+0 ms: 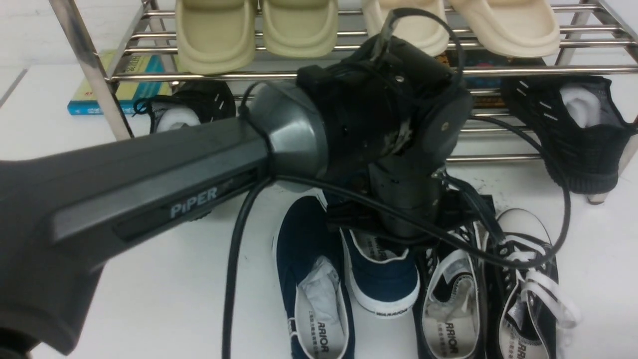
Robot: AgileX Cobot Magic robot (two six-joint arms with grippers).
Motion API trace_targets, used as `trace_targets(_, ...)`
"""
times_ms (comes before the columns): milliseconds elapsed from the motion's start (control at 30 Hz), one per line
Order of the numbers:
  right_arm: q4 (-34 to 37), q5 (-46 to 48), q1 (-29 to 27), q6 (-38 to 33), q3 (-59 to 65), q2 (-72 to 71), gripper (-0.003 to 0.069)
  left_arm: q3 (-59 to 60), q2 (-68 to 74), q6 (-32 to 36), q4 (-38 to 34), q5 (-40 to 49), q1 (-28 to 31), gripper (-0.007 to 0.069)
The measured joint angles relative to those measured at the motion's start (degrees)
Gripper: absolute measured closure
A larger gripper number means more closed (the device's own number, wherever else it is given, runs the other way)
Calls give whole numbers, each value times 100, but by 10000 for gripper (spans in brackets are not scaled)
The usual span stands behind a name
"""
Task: Take the shoes off the shelf with your hand on the white table.
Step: 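Set the held shoe down on the floor in front of the rack with the left gripper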
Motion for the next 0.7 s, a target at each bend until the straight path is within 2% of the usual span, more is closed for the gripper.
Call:
trace_targets(167, 0, 0, 0, 0, 0, 0, 419, 0, 0, 5, 128, -14, -177, 585)
trace_targets(400, 0, 0, 0, 0, 0, 0, 419, 0, 16, -185, 467, 70, -753, 582)
trace_targets(700, 0, 0, 0, 0, 0, 0, 419, 97, 76, -228, 594, 463, -796, 582)
